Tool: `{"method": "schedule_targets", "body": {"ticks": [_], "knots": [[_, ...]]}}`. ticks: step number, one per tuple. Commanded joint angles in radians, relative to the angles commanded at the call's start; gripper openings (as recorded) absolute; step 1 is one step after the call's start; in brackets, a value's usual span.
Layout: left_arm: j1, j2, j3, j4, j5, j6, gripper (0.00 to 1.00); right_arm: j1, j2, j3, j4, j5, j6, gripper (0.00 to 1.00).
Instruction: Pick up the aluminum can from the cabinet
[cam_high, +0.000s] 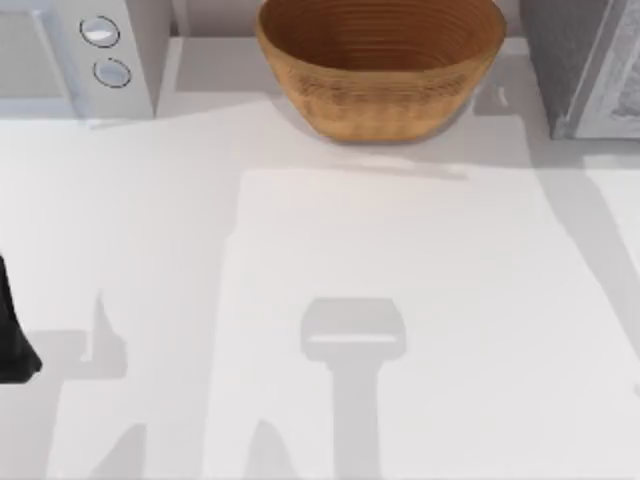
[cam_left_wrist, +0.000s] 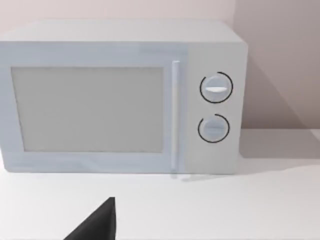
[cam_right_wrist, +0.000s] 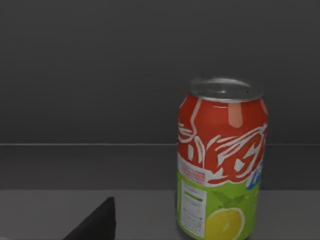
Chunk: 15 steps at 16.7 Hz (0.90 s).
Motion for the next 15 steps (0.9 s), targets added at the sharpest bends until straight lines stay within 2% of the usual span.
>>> {"method": "schedule_targets", "body": {"ticks": [7,15], "knots": [[0.0,0.0,0.0,0.0,0.0,0.0,1.0,0.003,0.027,-0.005,0.034,0.008,-0.001,1.0],[0.0,0.0,0.0,0.0,0.0,0.0,1.0,-0.033,0.242,0.204,0.039,-0.028,-0.001,1.0]]}}
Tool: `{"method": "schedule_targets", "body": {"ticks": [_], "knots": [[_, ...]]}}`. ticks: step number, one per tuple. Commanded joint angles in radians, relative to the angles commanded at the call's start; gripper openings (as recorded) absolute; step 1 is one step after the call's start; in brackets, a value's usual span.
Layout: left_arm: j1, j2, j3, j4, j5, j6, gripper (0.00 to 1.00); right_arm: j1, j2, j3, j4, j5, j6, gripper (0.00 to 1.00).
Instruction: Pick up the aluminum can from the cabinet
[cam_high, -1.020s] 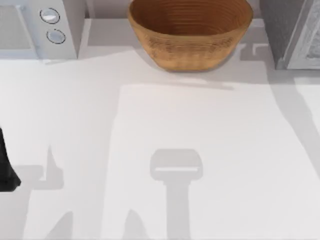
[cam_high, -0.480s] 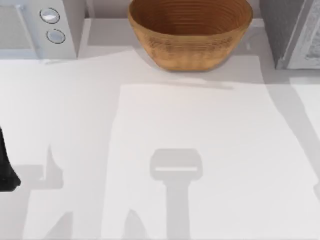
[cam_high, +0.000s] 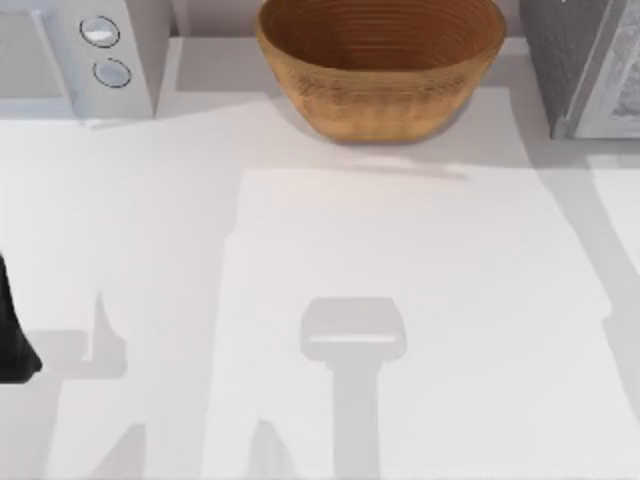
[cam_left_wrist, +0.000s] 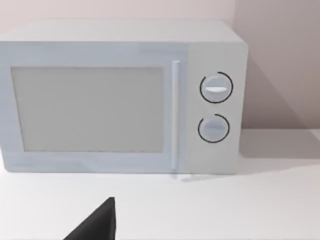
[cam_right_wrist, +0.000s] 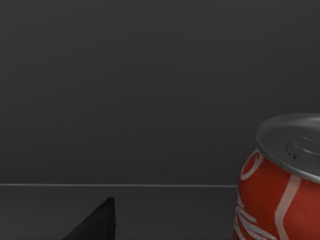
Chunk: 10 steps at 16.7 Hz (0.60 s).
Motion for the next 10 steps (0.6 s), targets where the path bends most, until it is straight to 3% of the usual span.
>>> {"method": "schedule_targets", "body": {"ticks": [4,10], "knots": [[0.0,0.0,0.0,0.0,0.0,0.0,1.0,-0.001,0.007,0.007,0.0,-0.001,0.0,1.0],[0.0,0.0,0.0,0.0,0.0,0.0,1.0,-0.001,0.007,0.007,0.0,-0.001,0.0,0.55]]}}
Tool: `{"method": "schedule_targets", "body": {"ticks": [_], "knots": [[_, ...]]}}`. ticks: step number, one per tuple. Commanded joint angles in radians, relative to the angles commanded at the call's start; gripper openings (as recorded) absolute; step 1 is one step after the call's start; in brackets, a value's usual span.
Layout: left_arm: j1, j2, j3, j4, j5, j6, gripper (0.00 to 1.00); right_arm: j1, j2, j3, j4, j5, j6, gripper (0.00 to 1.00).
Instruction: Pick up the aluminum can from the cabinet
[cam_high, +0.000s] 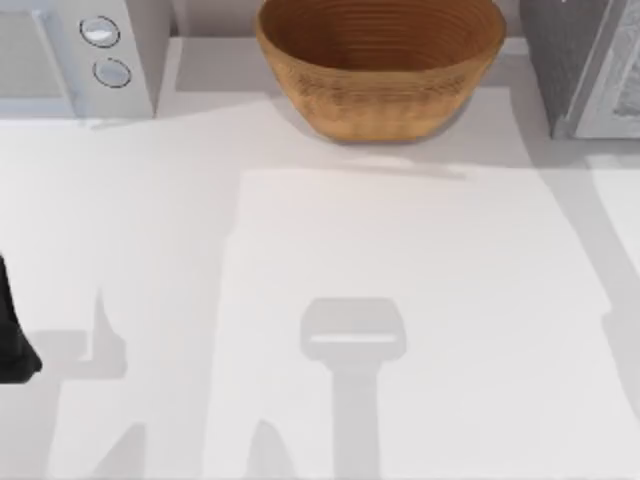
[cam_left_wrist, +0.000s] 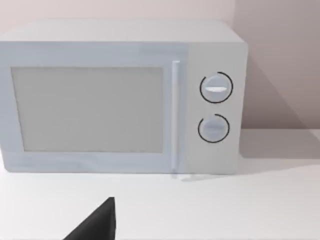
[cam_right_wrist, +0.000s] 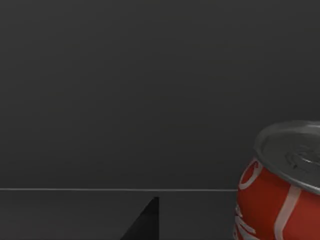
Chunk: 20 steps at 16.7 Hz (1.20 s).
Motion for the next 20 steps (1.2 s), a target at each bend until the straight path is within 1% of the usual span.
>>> {"method": "schedule_targets", "body": {"ticks": [7,8,17,20], "knots": [[0.0,0.0,0.0,0.0,0.0,0.0,1.0,0.0,0.0,0.0,0.0,0.0,0.0,0.02],[0.0,0.0,0.0,0.0,0.0,0.0,1.0,0.0,0.0,0.0,0.0,0.0,0.0,0.0],[0.0,0.0,0.0,0.0,0.0,0.0,1.0,0.003,-0.004,-0.001,-0.003,0.001,0.001,0.0],[0.0,0.0,0.0,0.0,0.0,0.0,1.0,0.039,-0.074,-0.011,-0.067,0.035,0.001,0.0]]}}
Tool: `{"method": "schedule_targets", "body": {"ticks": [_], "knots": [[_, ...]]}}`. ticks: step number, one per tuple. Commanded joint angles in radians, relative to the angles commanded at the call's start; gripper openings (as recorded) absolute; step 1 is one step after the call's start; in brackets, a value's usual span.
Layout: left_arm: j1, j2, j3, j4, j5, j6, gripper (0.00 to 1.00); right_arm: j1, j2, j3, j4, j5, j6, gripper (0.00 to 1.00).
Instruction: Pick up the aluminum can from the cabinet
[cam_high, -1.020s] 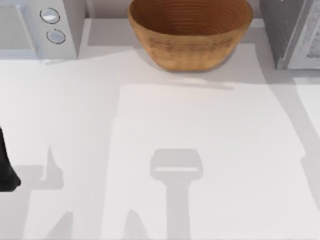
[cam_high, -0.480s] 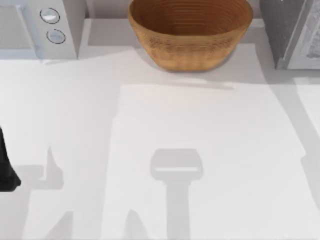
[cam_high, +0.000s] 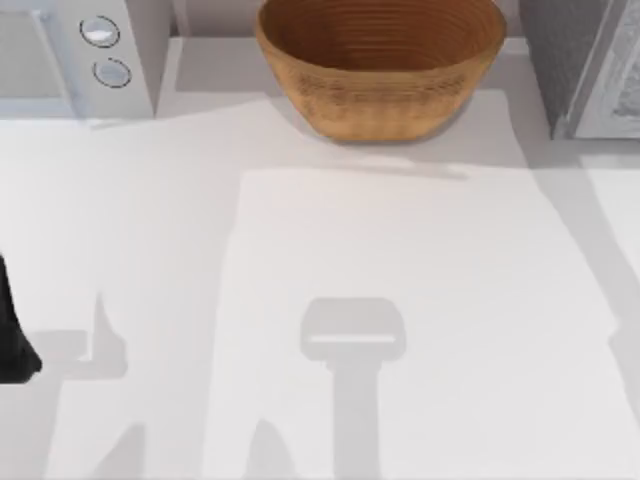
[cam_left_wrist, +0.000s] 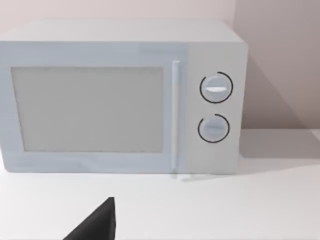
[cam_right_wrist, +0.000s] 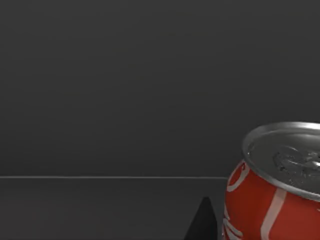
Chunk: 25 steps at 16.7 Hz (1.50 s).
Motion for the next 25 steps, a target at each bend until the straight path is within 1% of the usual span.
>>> {"method": "schedule_targets", "body": {"ticks": [6,8,14,16,18,20,22,25], "knots": [[0.0,0.0,0.0,0.0,0.0,0.0,1.0,0.128,-0.287,-0.033,-0.242,0.125,-0.001,0.0],[0.0,0.0,0.0,0.0,0.0,0.0,1.0,0.159,-0.344,-0.041,-0.298,0.155,-0.002,0.0],[0.0,0.0,0.0,0.0,0.0,0.0,1.0,0.165,-0.357,-0.041,-0.311,0.162,-0.001,0.0],[0.0,0.0,0.0,0.0,0.0,0.0,1.0,0.157,-0.378,-0.073,-0.3,0.155,-0.001,0.0],[0.0,0.0,0.0,0.0,0.0,0.0,1.0,0.14,-0.425,-0.146,-0.277,0.14,-0.003,0.0],[0.0,0.0,0.0,0.0,0.0,0.0,1.0,0.115,-0.497,-0.262,-0.243,0.117,-0.004,0.0],[0.0,0.0,0.0,0.0,0.0,0.0,1.0,0.085,-0.593,-0.418,-0.197,0.087,-0.006,0.0],[0.0,0.0,0.0,0.0,0.0,0.0,1.0,0.029,-0.77,-0.715,-0.11,0.031,-0.008,0.0]]}}
